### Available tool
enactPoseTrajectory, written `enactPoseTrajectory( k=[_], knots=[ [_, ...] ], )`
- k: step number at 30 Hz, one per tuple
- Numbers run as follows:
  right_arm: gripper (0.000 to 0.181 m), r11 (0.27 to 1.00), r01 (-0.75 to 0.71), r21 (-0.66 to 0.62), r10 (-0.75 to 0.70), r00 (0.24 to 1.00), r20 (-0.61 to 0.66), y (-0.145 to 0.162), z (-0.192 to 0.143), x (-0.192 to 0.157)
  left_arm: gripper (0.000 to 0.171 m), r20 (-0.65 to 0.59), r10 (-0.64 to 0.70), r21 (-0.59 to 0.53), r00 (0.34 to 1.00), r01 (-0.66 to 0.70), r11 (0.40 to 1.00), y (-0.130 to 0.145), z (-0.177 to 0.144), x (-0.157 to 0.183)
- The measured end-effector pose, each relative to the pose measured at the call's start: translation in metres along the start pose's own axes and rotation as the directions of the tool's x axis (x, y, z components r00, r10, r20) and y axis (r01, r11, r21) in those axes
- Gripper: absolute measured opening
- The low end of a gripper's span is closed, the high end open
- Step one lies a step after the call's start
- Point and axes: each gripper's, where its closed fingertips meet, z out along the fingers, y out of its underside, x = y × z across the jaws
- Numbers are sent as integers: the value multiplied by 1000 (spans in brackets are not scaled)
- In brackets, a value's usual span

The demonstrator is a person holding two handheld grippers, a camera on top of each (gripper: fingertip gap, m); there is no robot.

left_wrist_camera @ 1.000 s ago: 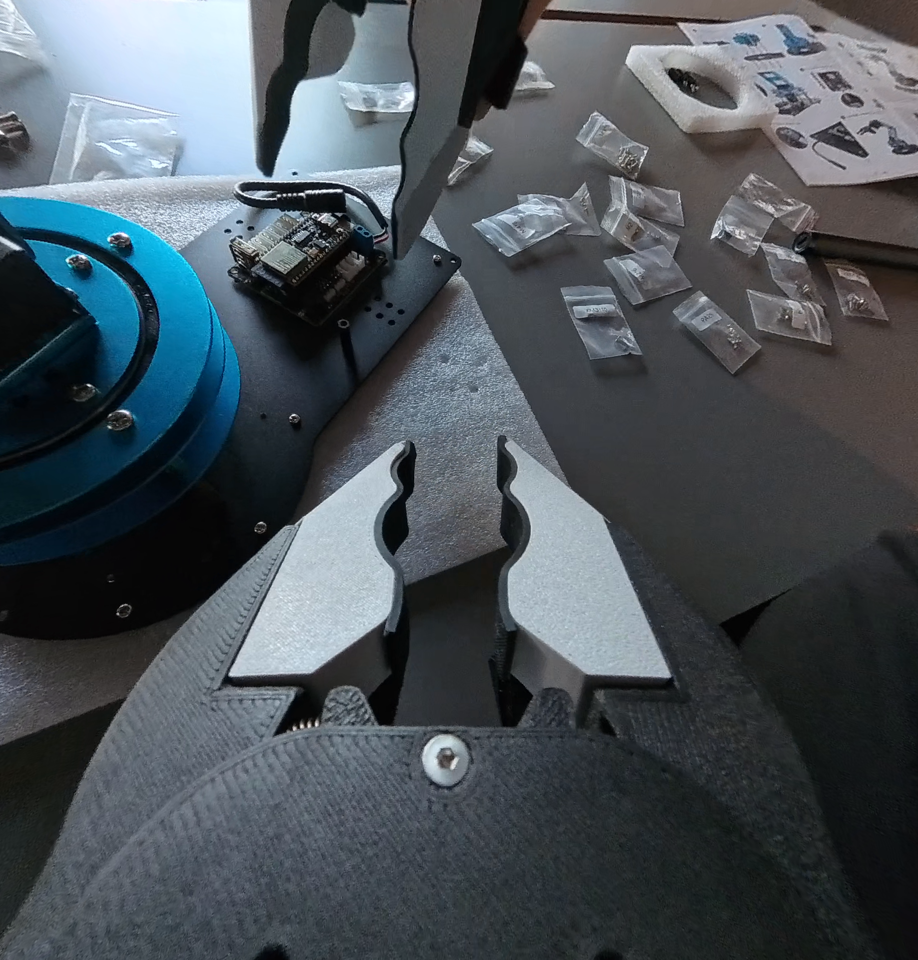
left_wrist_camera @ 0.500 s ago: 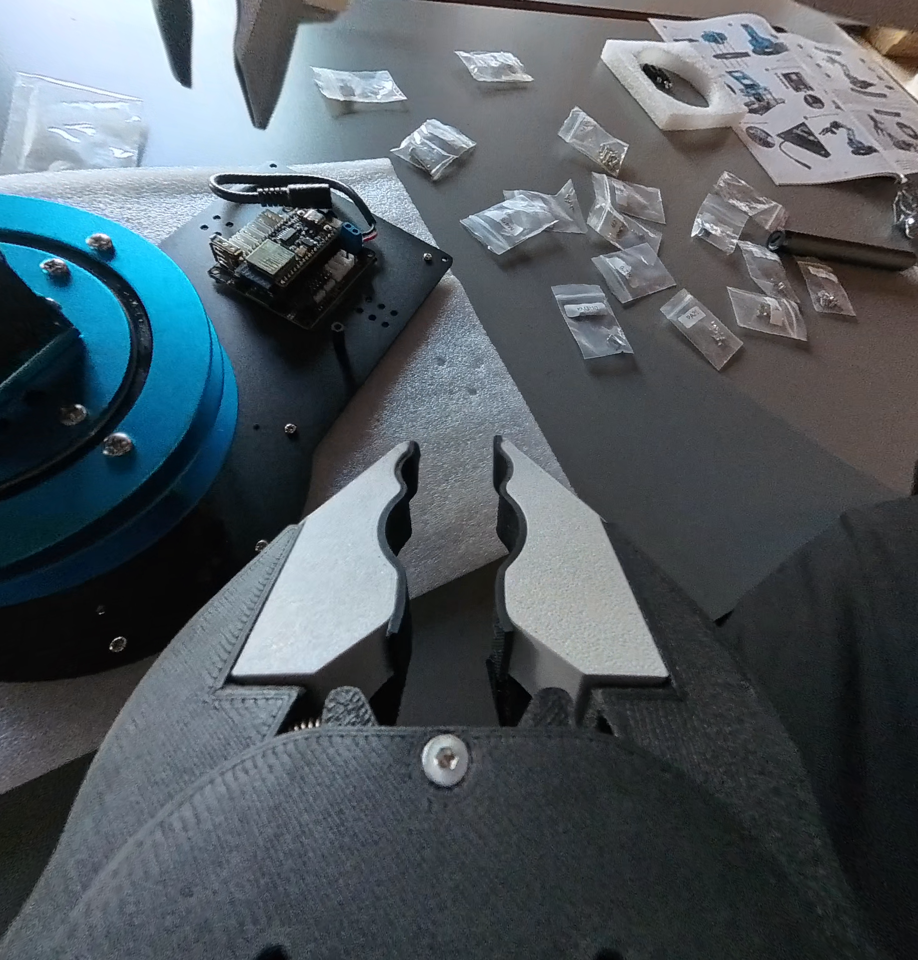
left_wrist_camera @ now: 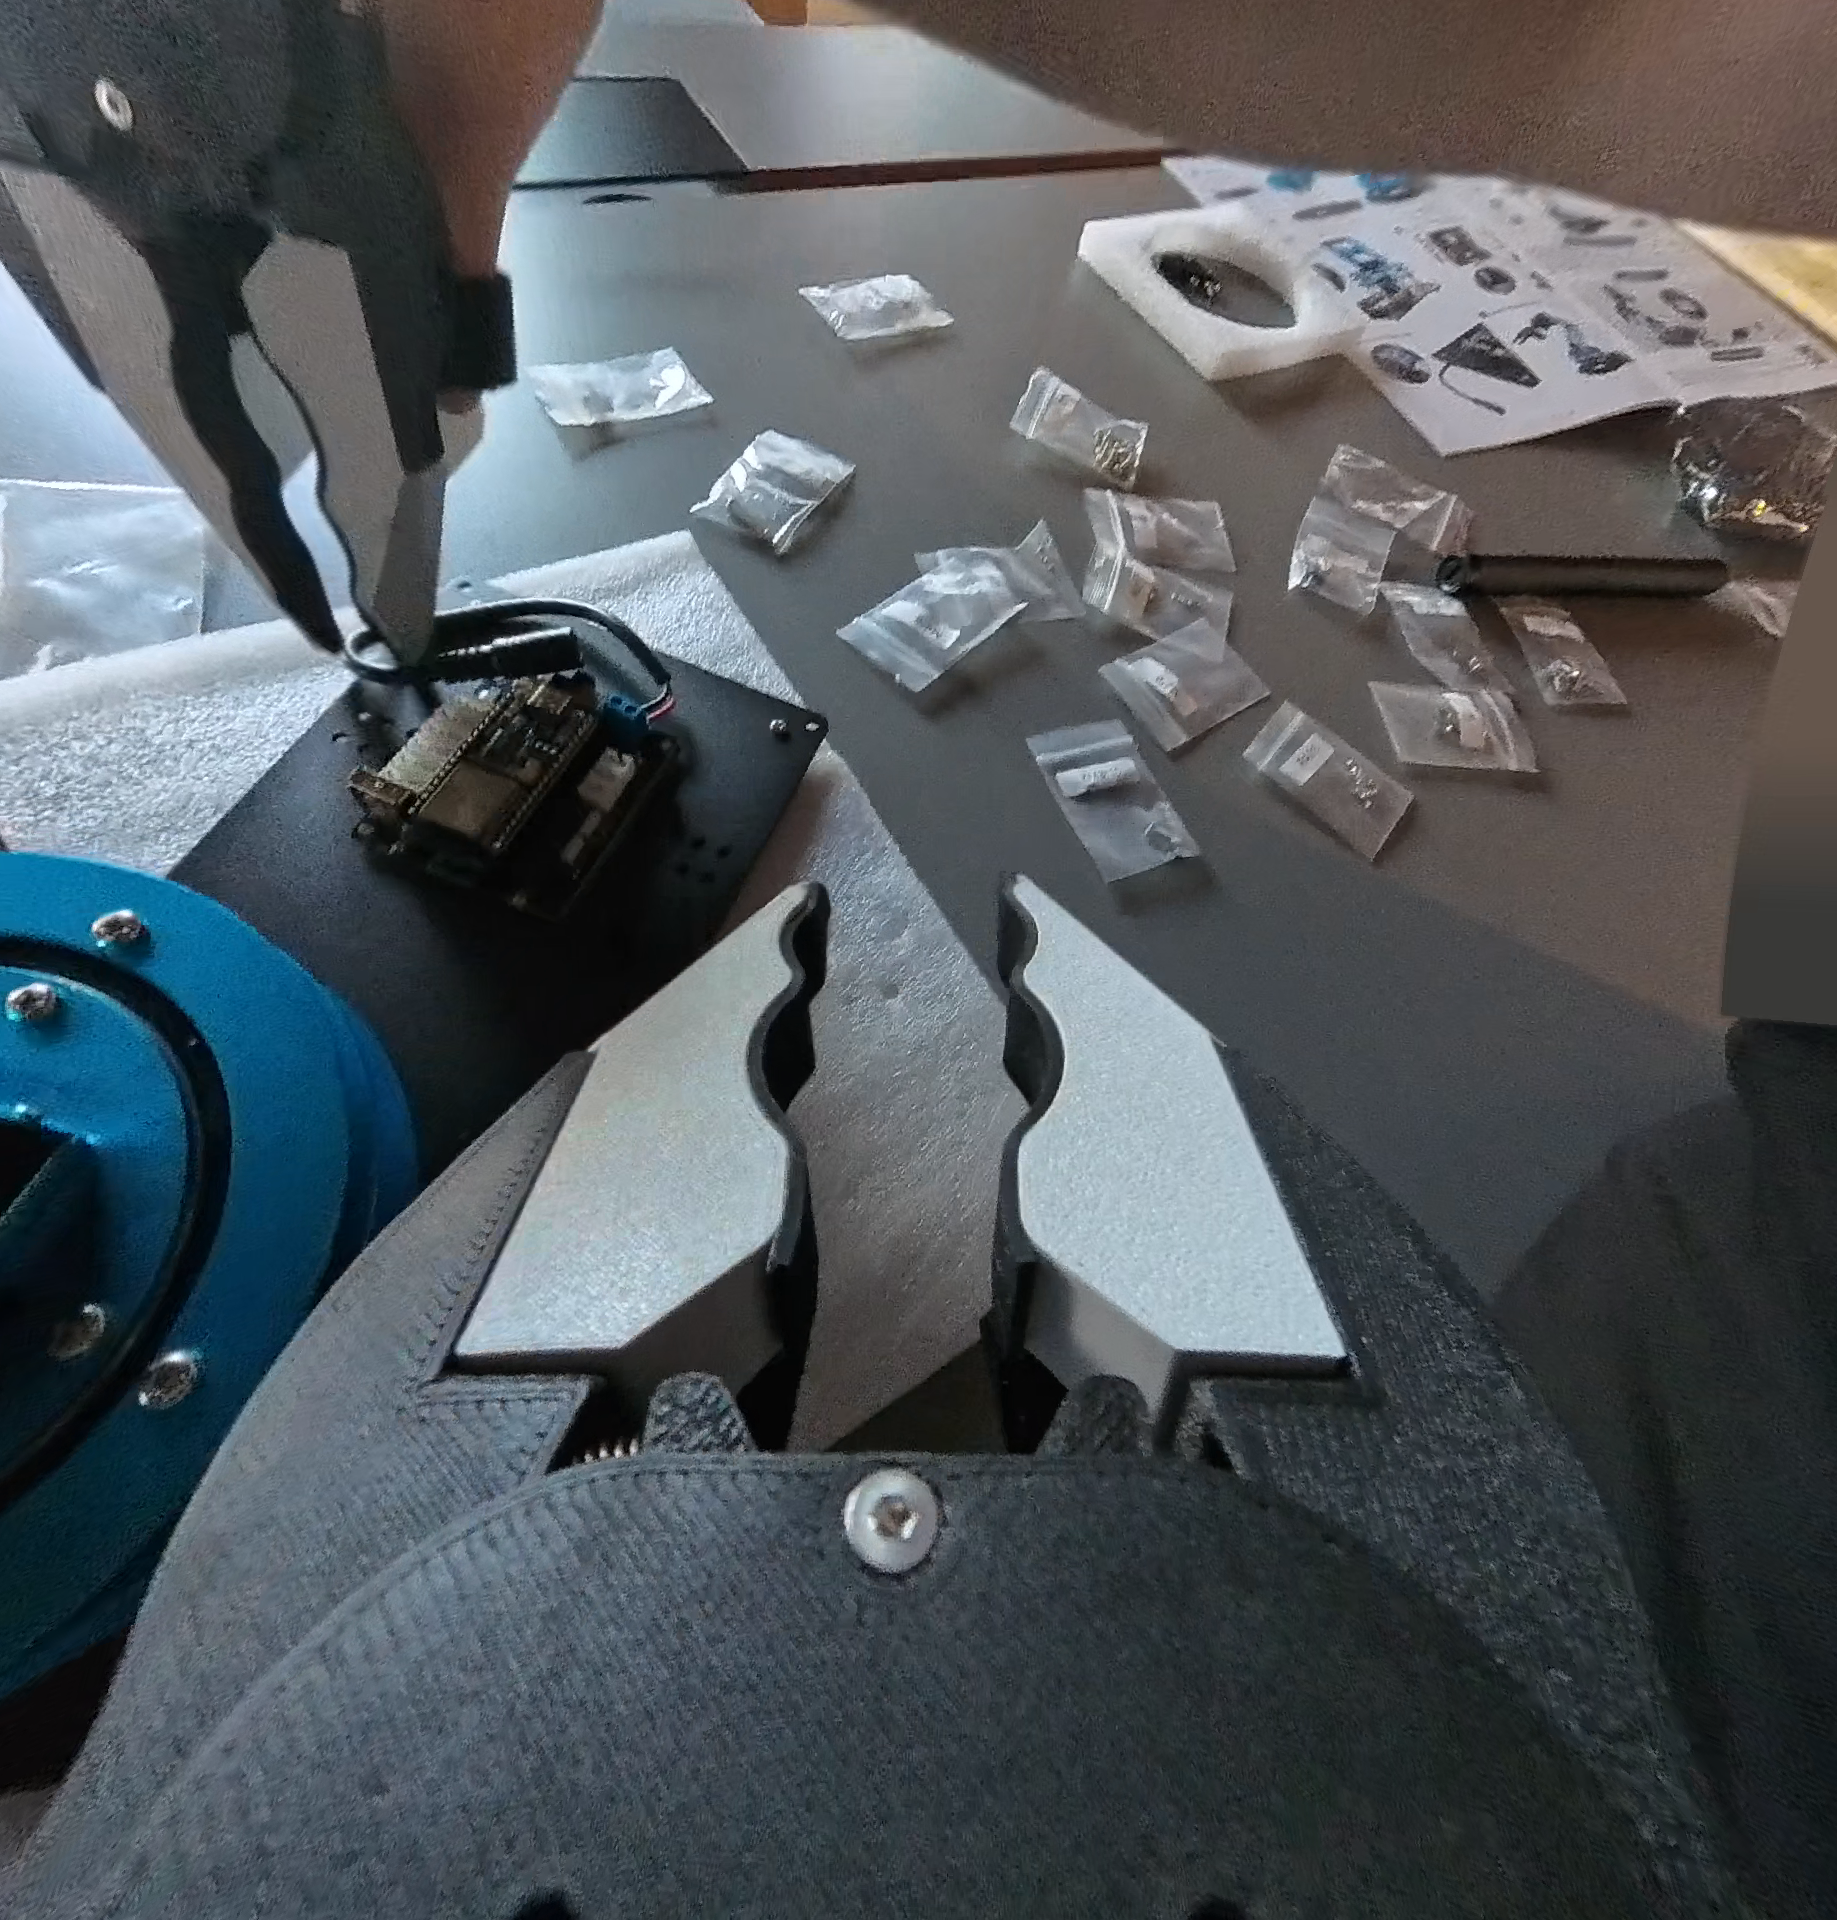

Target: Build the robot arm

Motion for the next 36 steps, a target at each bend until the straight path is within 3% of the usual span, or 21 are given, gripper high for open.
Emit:
enactPoseTrajectory(
  k=[2, 13, 19, 20, 22, 25, 27, 29, 31, 34, 36],
  knots=[
    [5, 999, -13, 40, 13, 1000, 11, -2, 2, -1, 31, -4, -1, -9, 1000, 1, 1000, 0, 3, 1],
    [4, 927, -290, 239, 310, 949, -51, 10, -4, 6, 29, 1, 32, -53, 1000, -31, 998, 3, 22, 1],
    [6, 948, -205, 244, 240, 963, -121, 11, -5, 5, 29, 21, 47, -70, 999, -45, 997, 0, 33, -9],
    [19, 956, -175, 237, 212, 967, -141, 11, -5, 4, 29, 22, 46, -79, 999, -44, 996, 1, 34, -10],
    [25, 979, -84, 188, 123, 971, -204, 14, -9, 3, 29, 17, 35, -85, 999, -34, 996, 2, 35, -9],
    [25, 976, 162, 145, -109, 942, -316, 1, -25, -8, 29, 8, 18, -90, 1000, -17, 996, 4, 33, -4],
    [20, 973, 172, 155, -128, 959, -254, -7, -32, -26, 29, 11, 8, -95, 1000, -6, 995, 6, 29, -2],
    [18, 977, 122, 177, -91, 981, -174, -12, -35, -45, 28, 17, 6, -88, 1000, -5, 996, 7, 25, 0],
    [30, 979, 88, 186, -60, 987, -150, -12, -35, -53, 28, 19, -1, -72, 1000, 3, 997, 7, 22, 2],
    [33, 964, -134, 231, 158, 984, -84, -11, -27, -52, 28, 21, -23, -57, 1000, 25, 998, 7, 17, 2],
    [31, 901, -332, 281, 339, 941, 25, -15, -24, -53, 27, 22, -27, -56, 999, 29, 998, 7, 15, 2]
  ],
)
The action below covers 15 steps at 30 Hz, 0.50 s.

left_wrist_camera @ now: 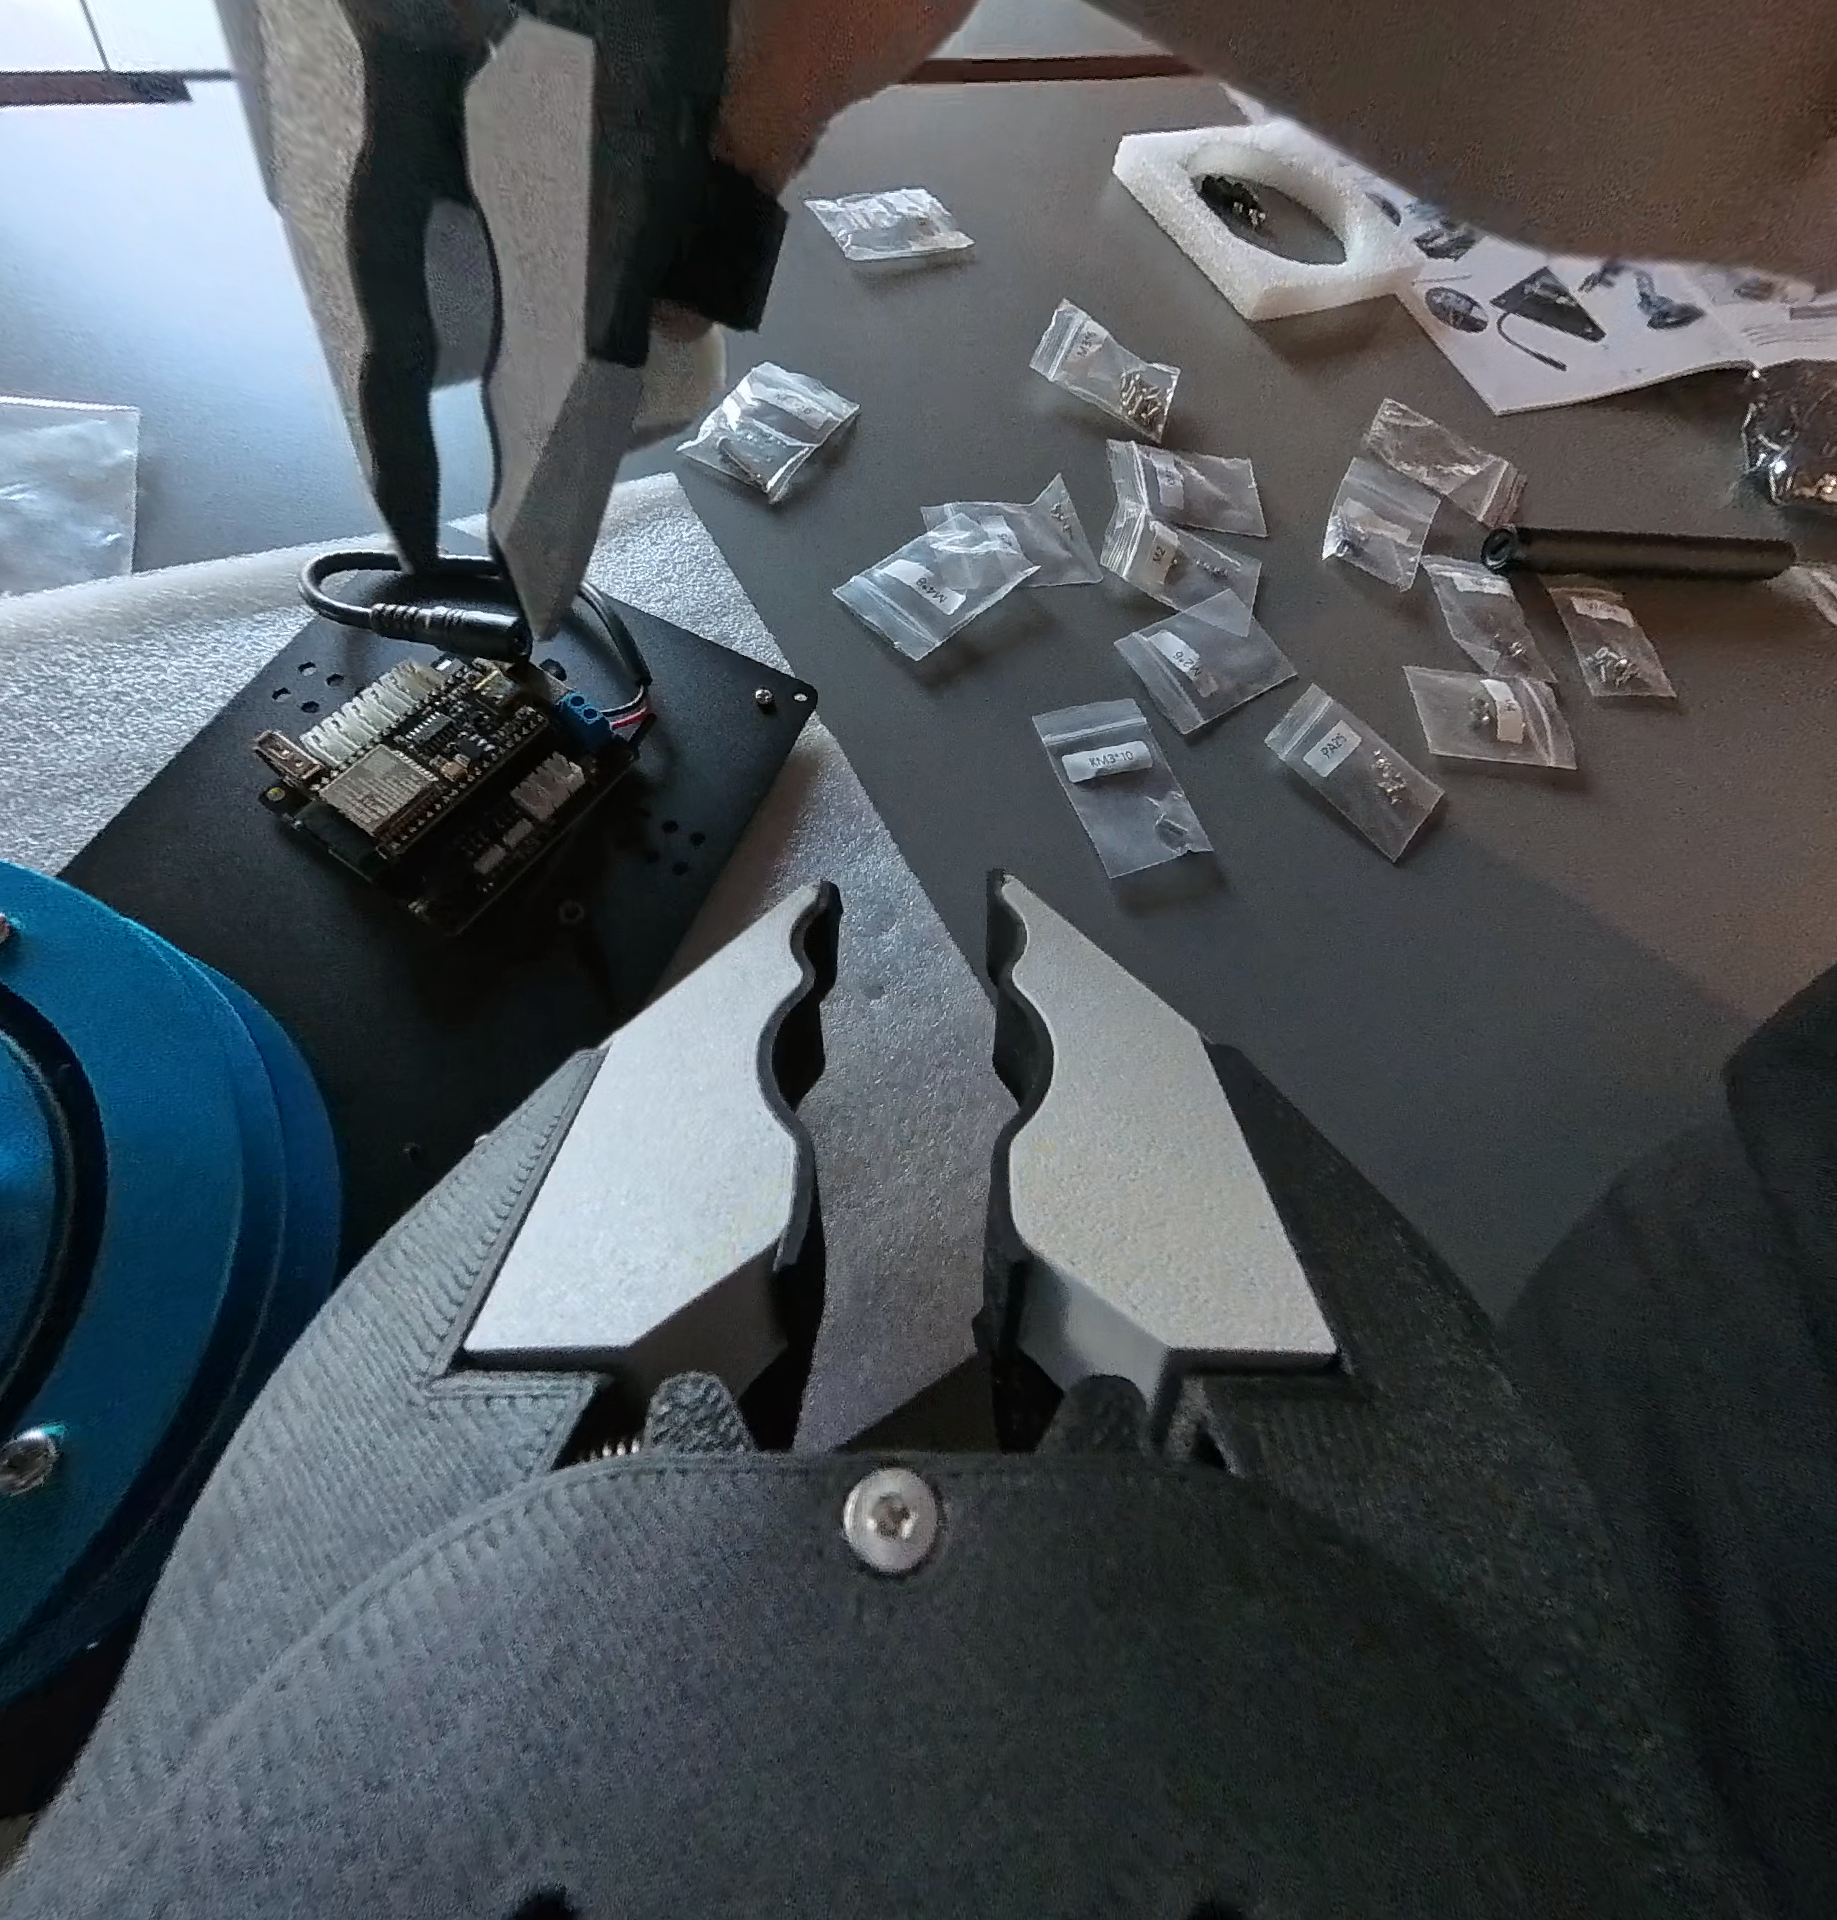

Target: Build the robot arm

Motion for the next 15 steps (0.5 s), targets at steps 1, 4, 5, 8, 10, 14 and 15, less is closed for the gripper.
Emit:
enactPoseTrajectory(
  k=[1, 4, 5, 8, 10, 14, 15],
  knots=[
    [27, 995, -97, 25, 96, 995, 11, -1, 0, 2, 26, 4, 1, 1, 1000, -1, 1000, 0, -1, -1],
    [16, 954, -287, 86, 291, 956, -37, -4, -5, 17, 25, 0, 0, 9, 1000, 0, 1000, 0, -4, 0],
    [18, 940, -331, 84, 336, 940, -50, -2, -6, 19, 25, -3, -1, 9, 1000, 1, 1000, 0, -5, 1],
    [23, 905, -418, 80, 424, 902, -84, 1, -3, 21, 25, -6, -2, 6, 1000, 2, 1000, 1, -5, 2],
    [27, 878, -470, 86, 477, 874, -93, 0, -2, 22, 24, -9, -3, 6, 1000, 3, 1000, 1, -6, 3],
    [25, 862, -506, 32, 505, 851, -146, 8, 3, 20, 24, -14, 2, 14, 1000, -2, 1000, -2, -7, 6],
    [23, 856, -517, 22, 515, 846, -139, 8, 6, 17, 24, -15, 3, 17, 1000, -3, 1000, -3, -7, 6]
  ],
)
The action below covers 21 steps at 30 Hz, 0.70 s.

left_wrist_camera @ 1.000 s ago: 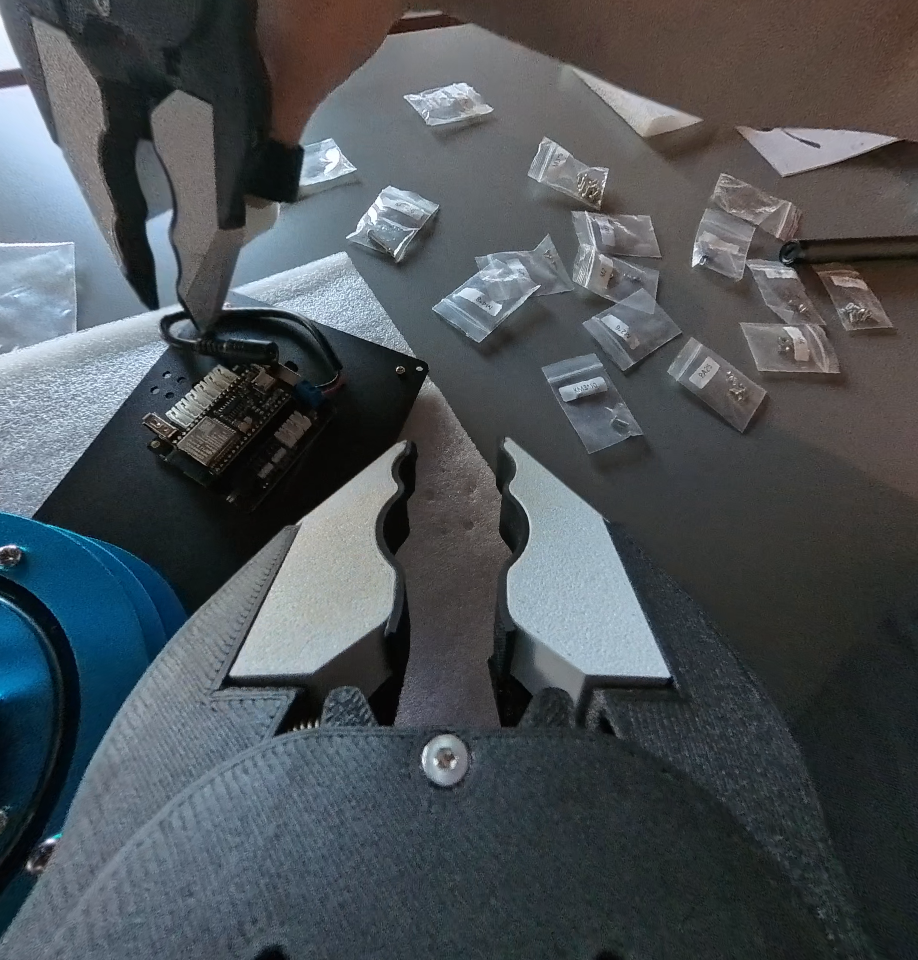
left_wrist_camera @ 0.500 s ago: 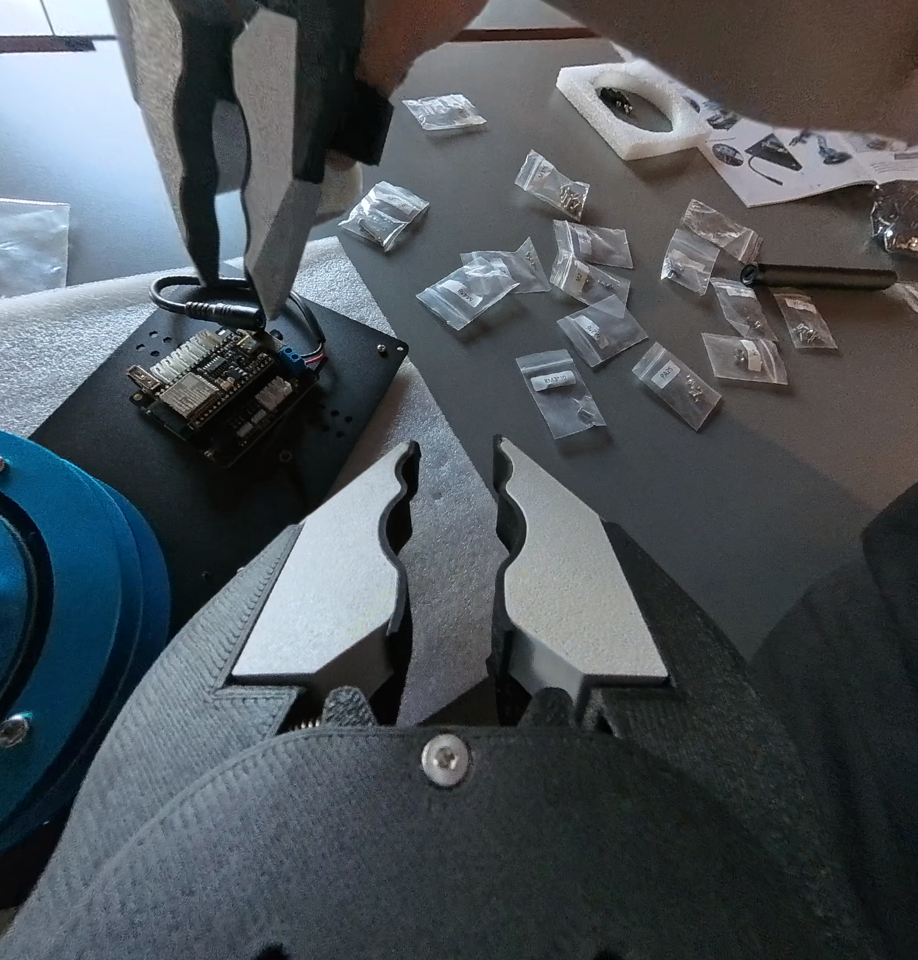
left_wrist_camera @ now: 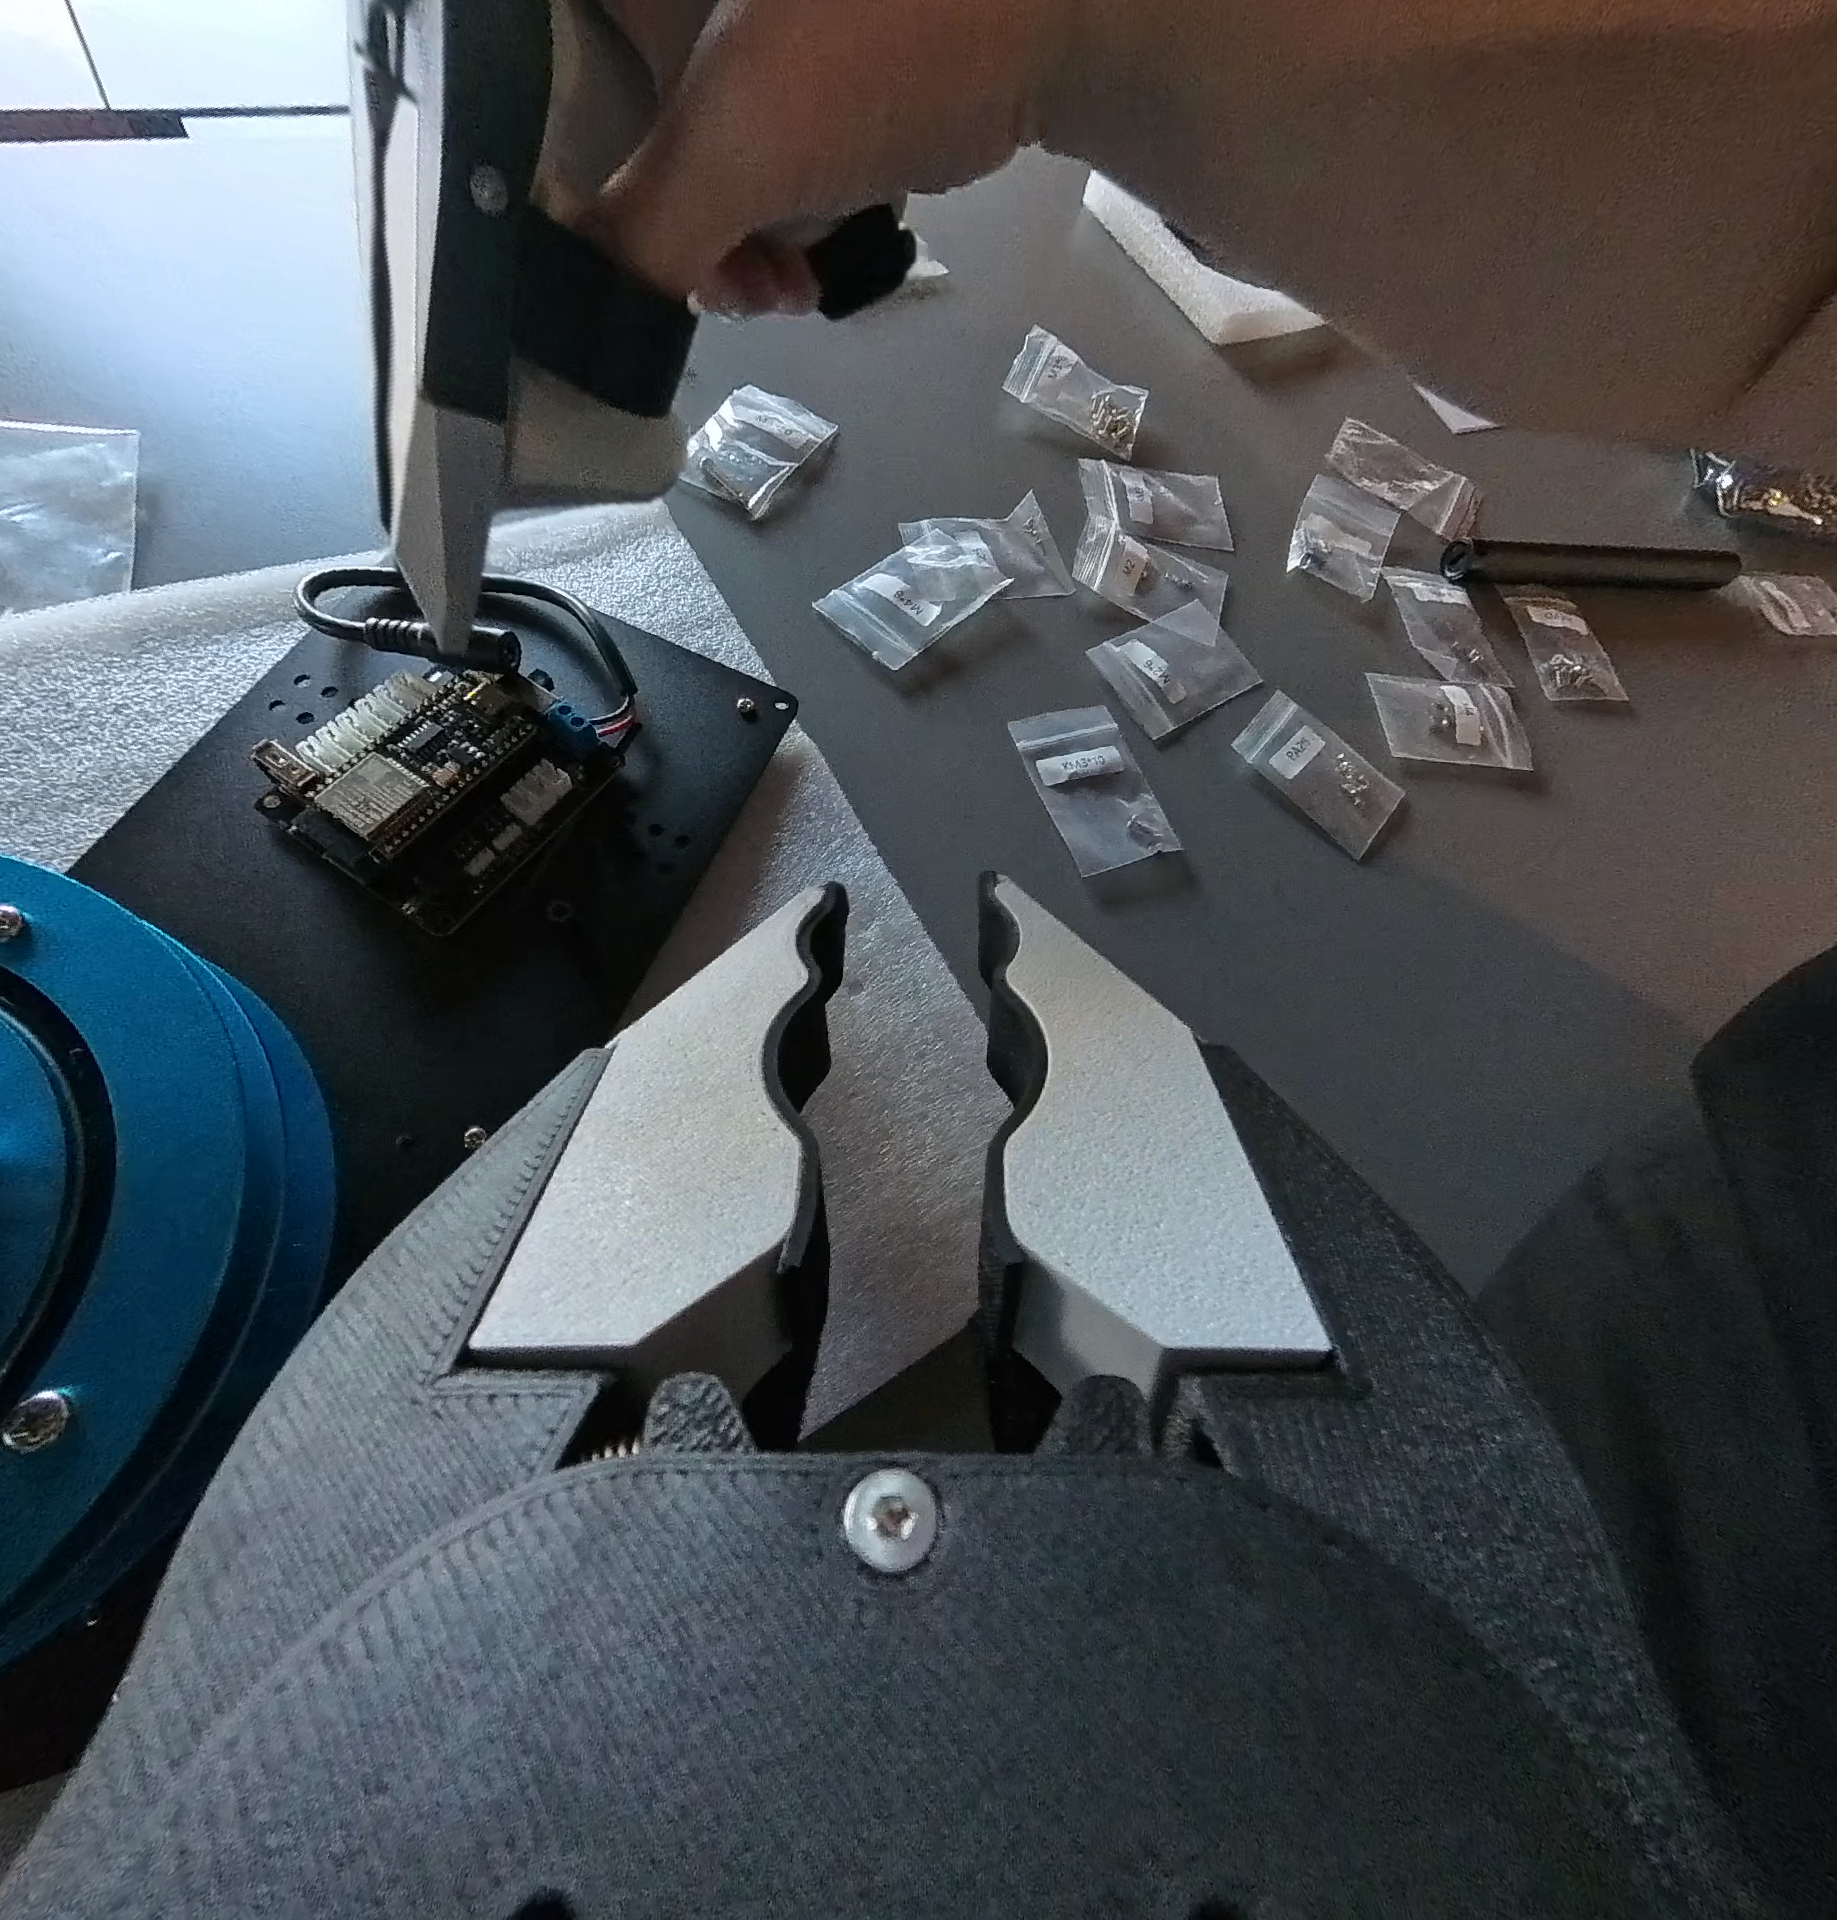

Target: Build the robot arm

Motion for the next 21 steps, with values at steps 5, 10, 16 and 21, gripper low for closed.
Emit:
enactPoseTrajectory(
  k=[5, 10, 16, 21],
  knots=[
    [15, 998, -32, -62, 32, 999, 6, 6, 7, -6, 23, 4, 0, 10, 1000, 0, 1000, 0, -2, -1],
    [12, 997, -40, -68, 38, 999, -23, 7, 2, -3, 22, 9, -25, 31, 1000, 25, 999, 4, -7, -5],
    [11, 994, -99, -41, 100, 995, 9, 7, -4, -1, 21, 18, -53, 38, 998, 53, 998, 12, -13, -11],
    [11, 996, -75, -52, 77, 997, 29, 12, -9, 0, 21, 17, -56, 44, 998, 55, 997, 12, -15, -11]
  ],
)
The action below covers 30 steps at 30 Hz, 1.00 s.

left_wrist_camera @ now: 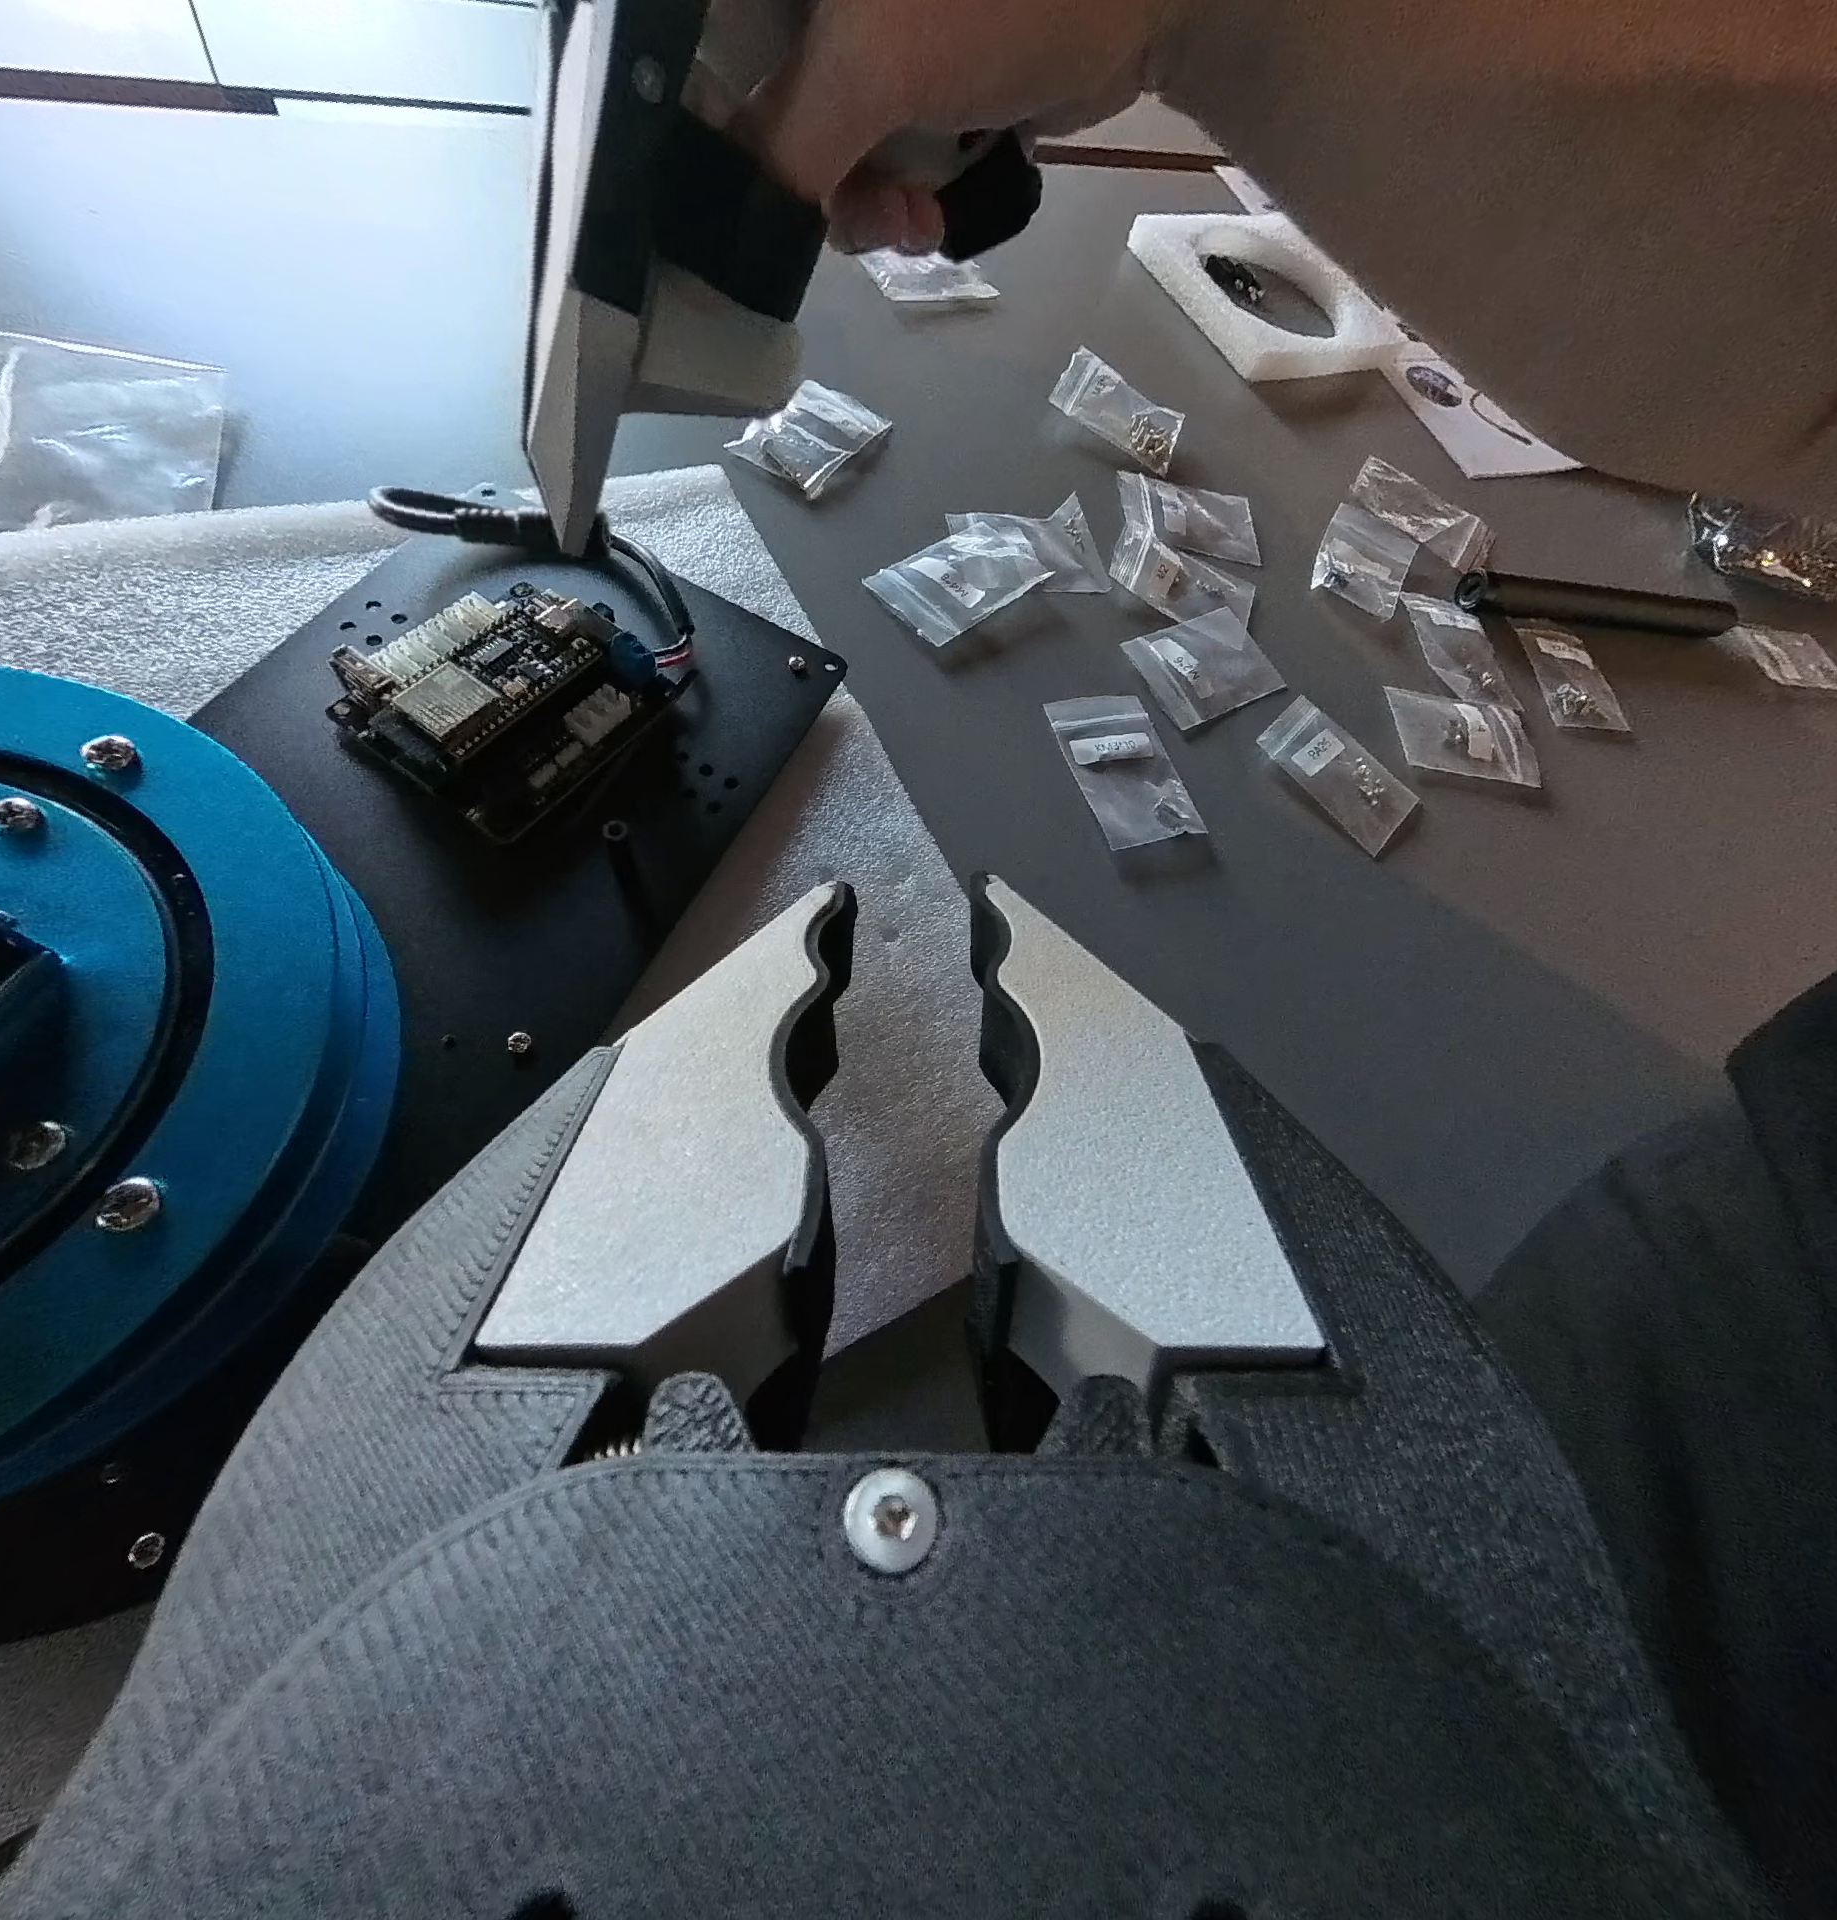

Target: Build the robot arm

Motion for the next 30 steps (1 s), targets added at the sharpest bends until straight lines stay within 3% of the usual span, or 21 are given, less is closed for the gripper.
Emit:
enactPoseTrajectory(
  k=[19, 27, 30],
  knots=[
    [16, 988, 129, -88, -126, 991, 36, 12, 11, 5, 19, -19, 7, -21, 1000, -7, 1000, 1, 6, 5],
    [41, 967, 245, -70, -243, 969, 30, 10, 8, 6, 19, -12, -3, -15, 1000, 2, 1000, 1, 5, 1],
    [57, 932, 362, -30, -363, 930, -57, 2, -3, 9, 19, -10, -7, -9, 1000, 7, 1000, 1, 3, 0]
  ],
)
